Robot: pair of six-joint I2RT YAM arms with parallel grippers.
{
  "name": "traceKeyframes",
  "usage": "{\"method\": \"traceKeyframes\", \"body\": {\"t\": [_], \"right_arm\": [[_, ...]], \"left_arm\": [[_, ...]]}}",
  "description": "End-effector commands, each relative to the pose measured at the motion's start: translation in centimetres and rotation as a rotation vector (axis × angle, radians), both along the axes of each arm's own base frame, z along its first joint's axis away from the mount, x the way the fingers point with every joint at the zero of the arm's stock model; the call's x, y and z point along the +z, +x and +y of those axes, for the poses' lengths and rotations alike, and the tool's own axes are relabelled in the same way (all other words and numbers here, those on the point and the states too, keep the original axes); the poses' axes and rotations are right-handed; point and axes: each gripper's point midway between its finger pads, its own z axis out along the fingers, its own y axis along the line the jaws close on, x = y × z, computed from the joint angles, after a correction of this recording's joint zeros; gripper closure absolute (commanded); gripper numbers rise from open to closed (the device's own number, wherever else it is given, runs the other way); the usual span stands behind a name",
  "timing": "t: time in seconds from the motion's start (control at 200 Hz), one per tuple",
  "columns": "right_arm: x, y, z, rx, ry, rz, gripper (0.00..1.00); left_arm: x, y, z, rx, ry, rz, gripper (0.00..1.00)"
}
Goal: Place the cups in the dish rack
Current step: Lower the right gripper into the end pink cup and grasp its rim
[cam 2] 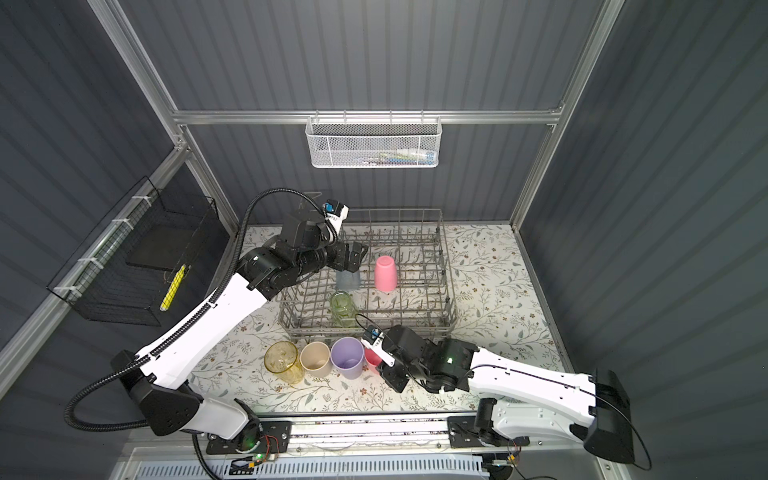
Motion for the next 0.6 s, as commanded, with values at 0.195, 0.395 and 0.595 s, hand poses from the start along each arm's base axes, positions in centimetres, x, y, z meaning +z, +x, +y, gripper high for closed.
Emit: {"method": "traceKeyframes", "body": {"t": [0.195, 0.395, 0.595], "right_arm": [[-2.1, 0.6, 1.0, 0.033, -0.098, -0.051, 0.7], [-2.8, 1.3, 1.4, 0.036, -0.133, -0.073, 0.7], [-2.3, 1.5, 1.6, 0.039, -0.155, -0.081, 0.73]], "left_arm": [[0.4, -1.1, 1.6, 0.039, -0.013, -0.003, 0.0], [0.1, -1.0, 1.5, 0.032, 0.0, -0.007, 0.0], [0.0, -0.6, 0.8, 0.009, 0.007, -0.006, 0.0]]}}
